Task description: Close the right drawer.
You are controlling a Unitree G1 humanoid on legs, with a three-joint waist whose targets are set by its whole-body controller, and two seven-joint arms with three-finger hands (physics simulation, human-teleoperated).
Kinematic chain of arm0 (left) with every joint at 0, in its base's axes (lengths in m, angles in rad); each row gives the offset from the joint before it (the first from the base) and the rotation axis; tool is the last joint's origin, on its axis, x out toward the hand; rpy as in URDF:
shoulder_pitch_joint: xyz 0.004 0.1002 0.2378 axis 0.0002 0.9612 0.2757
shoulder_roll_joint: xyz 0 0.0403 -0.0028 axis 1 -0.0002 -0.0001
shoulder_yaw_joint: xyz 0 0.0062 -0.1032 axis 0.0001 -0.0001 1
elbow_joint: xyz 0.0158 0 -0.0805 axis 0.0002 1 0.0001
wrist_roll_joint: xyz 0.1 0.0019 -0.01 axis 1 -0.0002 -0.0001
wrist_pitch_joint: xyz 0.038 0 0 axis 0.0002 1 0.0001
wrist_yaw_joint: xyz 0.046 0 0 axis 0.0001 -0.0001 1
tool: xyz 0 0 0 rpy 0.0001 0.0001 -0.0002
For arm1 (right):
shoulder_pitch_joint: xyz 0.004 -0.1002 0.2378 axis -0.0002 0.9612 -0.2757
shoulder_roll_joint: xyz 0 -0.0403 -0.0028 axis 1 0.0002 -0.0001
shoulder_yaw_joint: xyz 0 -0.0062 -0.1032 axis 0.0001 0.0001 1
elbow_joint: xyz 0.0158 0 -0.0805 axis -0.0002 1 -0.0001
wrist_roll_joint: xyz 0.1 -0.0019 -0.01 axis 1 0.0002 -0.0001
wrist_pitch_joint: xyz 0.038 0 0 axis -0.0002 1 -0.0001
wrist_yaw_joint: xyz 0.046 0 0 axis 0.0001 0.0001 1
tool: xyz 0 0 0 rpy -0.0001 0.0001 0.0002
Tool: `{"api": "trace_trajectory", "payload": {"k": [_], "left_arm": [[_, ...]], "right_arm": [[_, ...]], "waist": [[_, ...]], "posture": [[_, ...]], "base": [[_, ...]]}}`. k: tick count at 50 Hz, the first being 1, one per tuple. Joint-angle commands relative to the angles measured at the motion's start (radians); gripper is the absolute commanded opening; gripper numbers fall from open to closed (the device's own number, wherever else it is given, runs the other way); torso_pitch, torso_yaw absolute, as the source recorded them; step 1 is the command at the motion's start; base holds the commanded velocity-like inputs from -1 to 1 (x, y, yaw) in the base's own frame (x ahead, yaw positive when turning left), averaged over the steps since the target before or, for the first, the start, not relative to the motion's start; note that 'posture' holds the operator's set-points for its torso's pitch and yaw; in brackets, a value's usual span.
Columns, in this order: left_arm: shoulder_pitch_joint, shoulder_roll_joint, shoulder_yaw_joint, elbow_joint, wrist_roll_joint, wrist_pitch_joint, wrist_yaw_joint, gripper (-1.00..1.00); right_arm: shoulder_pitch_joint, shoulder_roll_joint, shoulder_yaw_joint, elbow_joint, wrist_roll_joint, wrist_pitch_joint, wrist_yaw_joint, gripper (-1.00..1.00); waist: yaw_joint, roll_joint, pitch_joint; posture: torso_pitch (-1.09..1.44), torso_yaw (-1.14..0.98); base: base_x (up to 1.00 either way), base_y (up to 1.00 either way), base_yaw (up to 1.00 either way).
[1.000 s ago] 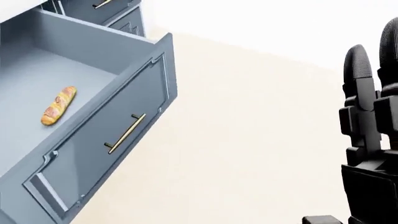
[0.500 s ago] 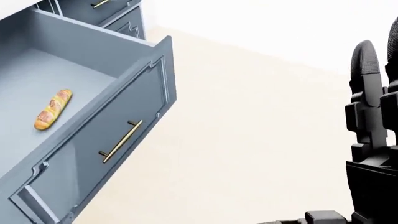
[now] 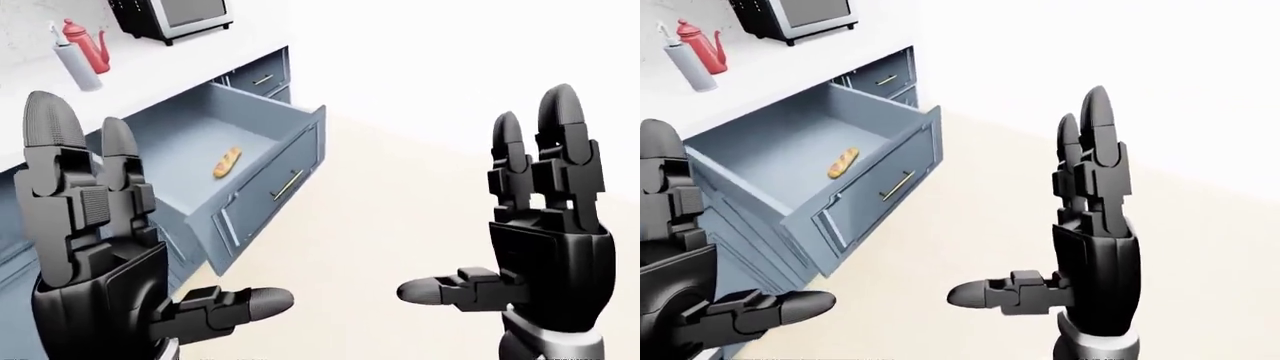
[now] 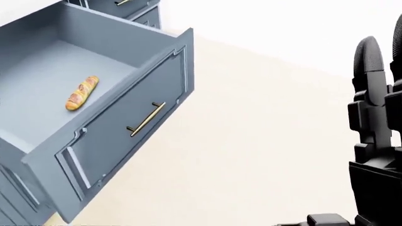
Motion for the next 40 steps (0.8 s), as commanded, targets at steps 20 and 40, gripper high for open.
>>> {"api": "trace_trajectory", "payload": {"k": [20,40], "left_arm": [[-0.003,0.007,0.001,-0.031,-0.005,-0.019,0.0,1.0],[0.001,0.001,-0.009,-0.031,0.001,-0.021,-0.005,1.0]], "right_arm": [[-0.008,0.002,0.001,-0.024,-0.003,-0.01,-0.007,1.0],[-0.01,0.002,0.0,-0.013,-0.007,-0.009,-0.009,1.0]], "waist": [[-0.021,0.082,-0.004],[-0.031,0.048,0.002]], "posture": [[0.0,0.0],[0.0,0.0]], "base": [[0.03,0.3,0.0],[0.06,0.4,0.0]]}}
